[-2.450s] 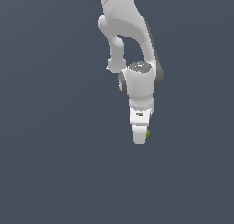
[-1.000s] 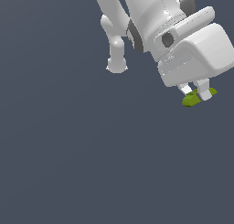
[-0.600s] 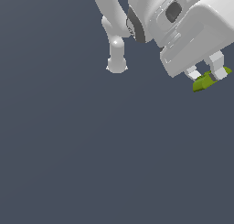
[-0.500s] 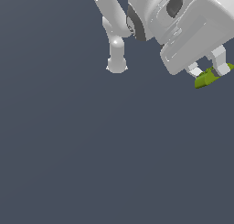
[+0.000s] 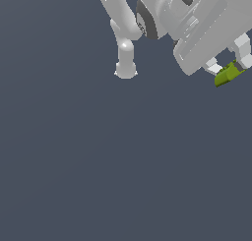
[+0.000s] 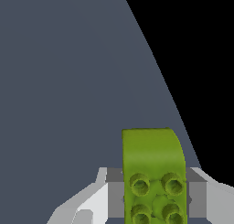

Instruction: Pick up the object and move it to a goal position.

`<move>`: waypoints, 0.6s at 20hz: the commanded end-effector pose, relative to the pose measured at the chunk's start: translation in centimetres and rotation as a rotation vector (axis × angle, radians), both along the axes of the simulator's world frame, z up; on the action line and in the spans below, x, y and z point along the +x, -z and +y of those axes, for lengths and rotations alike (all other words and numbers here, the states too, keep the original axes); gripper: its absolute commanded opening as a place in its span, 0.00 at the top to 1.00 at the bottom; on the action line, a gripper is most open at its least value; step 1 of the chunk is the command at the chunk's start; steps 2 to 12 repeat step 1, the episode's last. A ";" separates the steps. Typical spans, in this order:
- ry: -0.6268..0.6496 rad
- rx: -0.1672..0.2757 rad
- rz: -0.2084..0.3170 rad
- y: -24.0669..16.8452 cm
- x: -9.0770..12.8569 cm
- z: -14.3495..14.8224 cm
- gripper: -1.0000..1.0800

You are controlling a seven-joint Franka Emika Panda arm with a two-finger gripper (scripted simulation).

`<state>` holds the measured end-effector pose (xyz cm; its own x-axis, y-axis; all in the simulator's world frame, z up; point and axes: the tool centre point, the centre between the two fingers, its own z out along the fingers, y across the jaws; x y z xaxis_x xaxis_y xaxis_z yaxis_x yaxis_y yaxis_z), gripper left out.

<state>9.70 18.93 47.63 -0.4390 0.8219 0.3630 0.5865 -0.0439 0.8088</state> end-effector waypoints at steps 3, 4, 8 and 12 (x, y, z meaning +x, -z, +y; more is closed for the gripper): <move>-0.002 0.001 -0.001 0.0 0.0 0.0 1.00; -0.002 0.001 -0.001 0.0 0.0 0.0 1.00; -0.002 0.001 -0.001 0.0 0.0 0.0 1.00; -0.002 0.001 -0.001 0.0 0.0 0.0 1.00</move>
